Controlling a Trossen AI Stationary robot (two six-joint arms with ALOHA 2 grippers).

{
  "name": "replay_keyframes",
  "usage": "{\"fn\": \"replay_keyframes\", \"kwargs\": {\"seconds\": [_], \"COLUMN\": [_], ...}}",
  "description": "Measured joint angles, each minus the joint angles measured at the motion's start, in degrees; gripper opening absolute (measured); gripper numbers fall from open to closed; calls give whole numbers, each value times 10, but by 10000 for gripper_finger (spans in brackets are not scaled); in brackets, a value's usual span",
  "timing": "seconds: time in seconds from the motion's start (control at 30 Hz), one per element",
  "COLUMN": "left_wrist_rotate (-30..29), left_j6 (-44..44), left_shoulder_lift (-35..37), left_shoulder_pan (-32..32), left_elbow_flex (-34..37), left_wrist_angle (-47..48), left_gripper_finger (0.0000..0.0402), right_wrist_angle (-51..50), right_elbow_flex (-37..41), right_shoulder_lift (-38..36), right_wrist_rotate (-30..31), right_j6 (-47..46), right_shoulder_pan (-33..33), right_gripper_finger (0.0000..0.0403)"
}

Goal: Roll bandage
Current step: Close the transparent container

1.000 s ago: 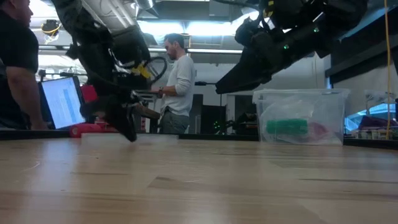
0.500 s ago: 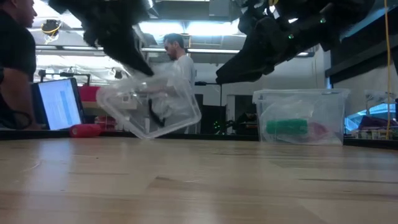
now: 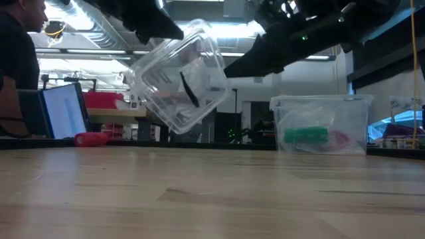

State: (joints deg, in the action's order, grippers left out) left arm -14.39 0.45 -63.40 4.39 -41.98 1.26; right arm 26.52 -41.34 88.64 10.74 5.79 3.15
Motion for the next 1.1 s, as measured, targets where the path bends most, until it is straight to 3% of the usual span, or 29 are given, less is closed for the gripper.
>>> {"fn": "replay_keyframes", "kwargs": {"seconds": [0.23,0.5,0.63,0.83,1.0,1.1], "left_wrist_rotate": [0,6,9,9,17,18], "left_j6": [-33,-72,-95,-95,-108,-109], "left_shoulder_lift": [0,0,-1,-2,-2,-2], "left_shoulder_pan": [7,6,6,6,10,14], "left_elbow_flex": [0,2,2,2,2,2], "left_wrist_angle": [-70,-192,-218,-254,-271,-271], "left_gripper_finger": [0,0,0,0,0,0], "right_wrist_angle": [43,135,205,180,206,205], "right_elbow_flex": [0,0,-3,-40,-62,-72], "right_shoulder_lift": [1,34,43,63,76,78], "right_wrist_rotate": [144,275,288,282,333,333], "right_j6": [176,278,329,427,467,476], "right_shoulder_pan": [42,51,51,46,42,34], "right_gripper_finger": [241,241,241,241,241,241]}}
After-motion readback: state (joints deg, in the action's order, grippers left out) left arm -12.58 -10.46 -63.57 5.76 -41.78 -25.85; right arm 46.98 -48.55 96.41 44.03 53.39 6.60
